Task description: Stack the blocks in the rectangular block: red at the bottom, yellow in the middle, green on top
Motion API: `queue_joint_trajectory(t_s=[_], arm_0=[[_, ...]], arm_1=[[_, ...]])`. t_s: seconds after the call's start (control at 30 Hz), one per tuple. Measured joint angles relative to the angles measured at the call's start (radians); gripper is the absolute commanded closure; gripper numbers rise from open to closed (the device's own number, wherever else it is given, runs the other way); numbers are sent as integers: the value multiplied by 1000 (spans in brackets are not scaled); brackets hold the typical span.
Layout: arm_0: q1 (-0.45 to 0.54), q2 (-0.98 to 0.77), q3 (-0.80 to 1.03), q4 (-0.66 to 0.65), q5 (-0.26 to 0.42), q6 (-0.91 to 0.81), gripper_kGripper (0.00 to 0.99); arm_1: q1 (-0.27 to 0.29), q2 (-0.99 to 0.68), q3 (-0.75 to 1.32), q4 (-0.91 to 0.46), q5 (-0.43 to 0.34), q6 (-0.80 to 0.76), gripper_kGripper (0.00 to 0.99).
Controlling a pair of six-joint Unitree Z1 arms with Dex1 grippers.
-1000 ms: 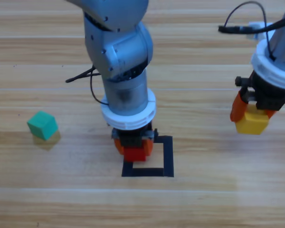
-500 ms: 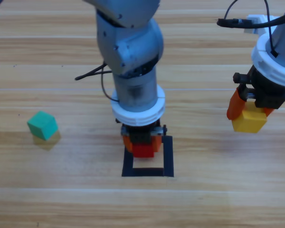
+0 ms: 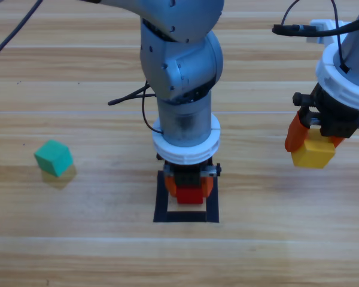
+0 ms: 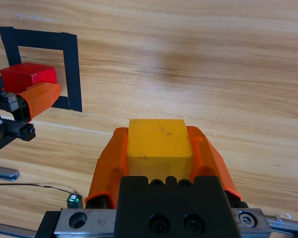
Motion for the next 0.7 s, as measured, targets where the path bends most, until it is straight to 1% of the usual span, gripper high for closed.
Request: queue_joint_trajectory(t_s=[0.57,0.6,0.63,0.67,0.7], arm_0=[[0,23,5,0,3,-18,892],[0,23,5,0,4,-23,876],[0,23,5,0,4,-24,841],[0,23,5,0,5,-28,761],[0,23,5,-1,6,-28,603]], arm_1=[[0,2,0,0,16,0,910],[0,2,0,0,18,0,909],[0,2,0,0,18,0,909],[0,3,0,0,21,0,910],[0,3,0,0,23,0,909]])
